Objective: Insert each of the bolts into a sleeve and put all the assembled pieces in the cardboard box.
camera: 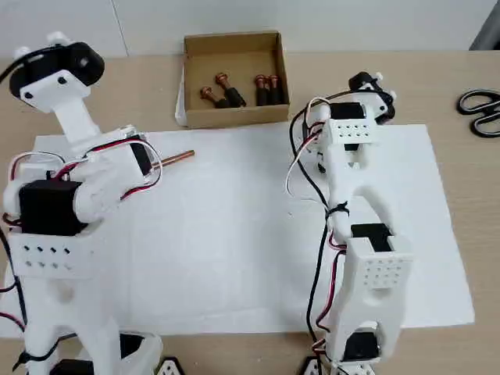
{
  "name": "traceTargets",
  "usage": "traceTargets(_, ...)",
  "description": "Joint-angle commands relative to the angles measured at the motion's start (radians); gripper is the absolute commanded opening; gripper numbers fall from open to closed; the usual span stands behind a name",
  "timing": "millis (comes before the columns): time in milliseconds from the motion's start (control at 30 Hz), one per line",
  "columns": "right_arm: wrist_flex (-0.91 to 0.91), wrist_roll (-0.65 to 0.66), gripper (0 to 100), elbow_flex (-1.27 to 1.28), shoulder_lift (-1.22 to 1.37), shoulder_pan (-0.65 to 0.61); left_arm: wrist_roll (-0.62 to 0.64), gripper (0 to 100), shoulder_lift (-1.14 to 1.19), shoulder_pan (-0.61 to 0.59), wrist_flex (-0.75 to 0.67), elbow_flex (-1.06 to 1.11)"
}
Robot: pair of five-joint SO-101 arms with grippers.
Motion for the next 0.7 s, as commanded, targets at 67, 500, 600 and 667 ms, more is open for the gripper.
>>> traceTargets(67,-0.044,-0.009,28.4,-0.044,-0.002,0.018,-0.005,2,-0.028,0.002,0.005,-0.005)
traceTargets(500,-0.041,-0.011,28.4,-0.044,0.007,0.012,-0.003,2,-0.028,0.002,0.005,-0.005)
traceTargets(600,-0.042,-0.011,28.4,-0.044,0.007,0.012,-0.003,2,-0.028,0.002,0.005,-0.005)
traceTargets(667,-0.042,-0.012,28.4,-0.044,0.008,0.012,-0.003,2,-0.028,0.002,0.005,-0.005)
